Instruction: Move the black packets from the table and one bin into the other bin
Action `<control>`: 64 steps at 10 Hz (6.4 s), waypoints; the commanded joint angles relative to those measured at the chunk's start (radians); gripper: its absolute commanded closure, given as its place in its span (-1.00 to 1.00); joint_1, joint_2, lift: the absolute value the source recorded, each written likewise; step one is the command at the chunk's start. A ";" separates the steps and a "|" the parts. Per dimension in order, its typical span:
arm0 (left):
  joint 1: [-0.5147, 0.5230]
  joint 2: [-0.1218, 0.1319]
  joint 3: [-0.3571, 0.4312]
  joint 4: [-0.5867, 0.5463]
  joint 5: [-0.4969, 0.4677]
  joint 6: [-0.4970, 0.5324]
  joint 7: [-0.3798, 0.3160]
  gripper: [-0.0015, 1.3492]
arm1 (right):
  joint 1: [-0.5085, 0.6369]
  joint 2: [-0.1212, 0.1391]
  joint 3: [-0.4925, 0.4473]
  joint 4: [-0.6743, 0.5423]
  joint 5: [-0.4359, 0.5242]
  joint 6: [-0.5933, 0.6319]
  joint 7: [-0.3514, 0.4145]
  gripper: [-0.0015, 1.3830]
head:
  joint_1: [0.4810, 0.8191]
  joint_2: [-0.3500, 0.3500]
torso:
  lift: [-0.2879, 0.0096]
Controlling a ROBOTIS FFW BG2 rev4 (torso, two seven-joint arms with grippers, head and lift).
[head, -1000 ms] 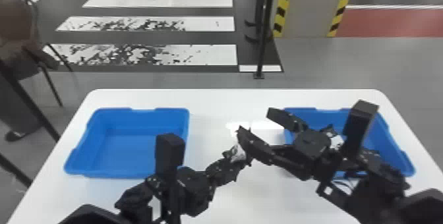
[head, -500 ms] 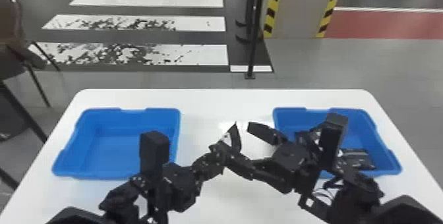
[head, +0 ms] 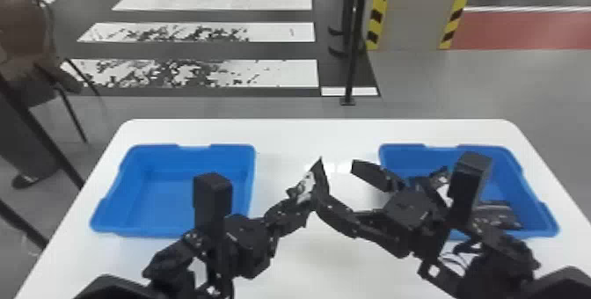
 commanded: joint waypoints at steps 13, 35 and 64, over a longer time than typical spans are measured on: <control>0.014 0.008 -0.008 -0.054 0.063 -0.038 -0.017 0.81 | -0.052 0.009 -0.010 0.101 -0.012 0.048 -0.014 0.71 | 0.27 -0.07 | 0.20; 0.147 -0.035 0.111 -0.056 0.055 -0.421 0.053 -0.73 | 0.228 0.107 -0.566 -0.041 0.171 -0.215 -0.015 -0.95 | 0.27 -0.91 | 0.20; 0.368 -0.101 0.193 -0.027 -0.105 -0.853 0.346 -0.73 | 0.530 0.155 -0.410 -0.228 0.115 -0.416 -0.216 -0.86 | 0.27 -0.22 | 0.20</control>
